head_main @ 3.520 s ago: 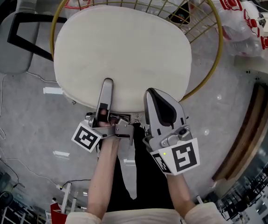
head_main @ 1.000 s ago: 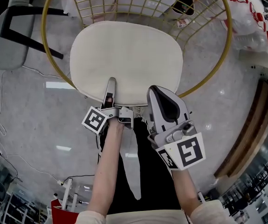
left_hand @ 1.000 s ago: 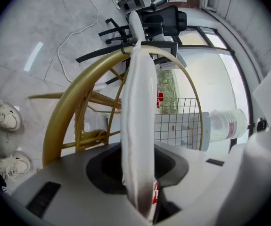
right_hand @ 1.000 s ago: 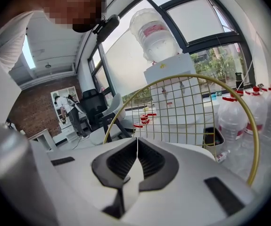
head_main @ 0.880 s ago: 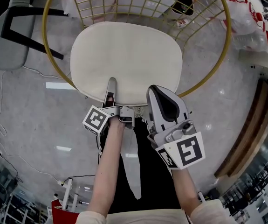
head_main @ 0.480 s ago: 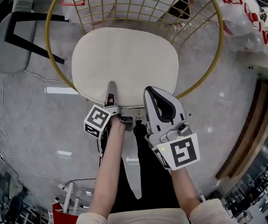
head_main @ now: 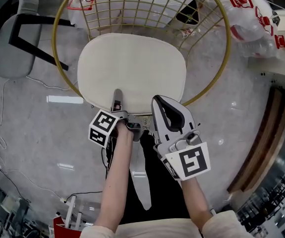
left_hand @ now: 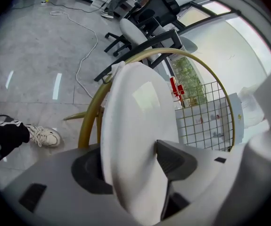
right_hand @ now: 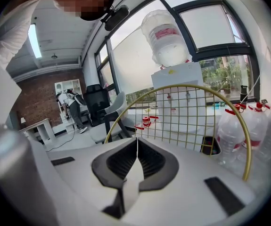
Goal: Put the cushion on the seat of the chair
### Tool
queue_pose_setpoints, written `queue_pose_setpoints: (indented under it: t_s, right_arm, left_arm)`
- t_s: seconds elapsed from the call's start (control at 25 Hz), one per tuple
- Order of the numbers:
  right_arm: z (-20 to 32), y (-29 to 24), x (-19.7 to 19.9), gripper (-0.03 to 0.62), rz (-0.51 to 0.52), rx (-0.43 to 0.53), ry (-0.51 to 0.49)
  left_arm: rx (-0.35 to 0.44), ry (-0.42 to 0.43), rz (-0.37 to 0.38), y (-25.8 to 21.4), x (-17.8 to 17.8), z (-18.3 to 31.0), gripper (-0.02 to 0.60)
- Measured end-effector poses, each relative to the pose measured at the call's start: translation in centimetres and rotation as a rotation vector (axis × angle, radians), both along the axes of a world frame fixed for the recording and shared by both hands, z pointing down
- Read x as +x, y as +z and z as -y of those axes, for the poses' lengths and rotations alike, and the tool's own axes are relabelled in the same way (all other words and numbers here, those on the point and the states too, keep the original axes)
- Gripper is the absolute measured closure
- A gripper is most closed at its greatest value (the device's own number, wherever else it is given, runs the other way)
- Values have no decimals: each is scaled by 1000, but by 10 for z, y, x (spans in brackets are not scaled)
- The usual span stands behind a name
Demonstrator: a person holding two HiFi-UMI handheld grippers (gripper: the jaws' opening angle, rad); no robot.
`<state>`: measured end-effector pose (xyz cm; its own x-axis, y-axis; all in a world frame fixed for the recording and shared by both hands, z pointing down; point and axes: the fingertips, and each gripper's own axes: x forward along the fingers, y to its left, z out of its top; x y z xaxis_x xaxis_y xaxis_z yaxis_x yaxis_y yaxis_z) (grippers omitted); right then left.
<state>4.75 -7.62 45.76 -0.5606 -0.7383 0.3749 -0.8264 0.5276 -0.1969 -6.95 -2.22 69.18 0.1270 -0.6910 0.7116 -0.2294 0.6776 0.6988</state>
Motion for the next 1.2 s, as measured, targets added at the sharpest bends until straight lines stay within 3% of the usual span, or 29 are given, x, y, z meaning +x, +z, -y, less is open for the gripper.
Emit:
queue_pose_setpoints:
  t_s: [0.64, 1.04, 1.2]
  right_arm:
    - [-7, 0, -10, 576, 21, -36, -37]
    - [-8, 7, -8, 576, 27, -77, -30]
    - [0, -5, -3, 576, 42, -96, 11]
  left_arm:
    - [-34, -13, -14, -7, -2, -38, 300]
    - [-94, 52, 101, -11, -16, -58, 301]
    - [-156, 15, 111, -18, -29, -66, 301]
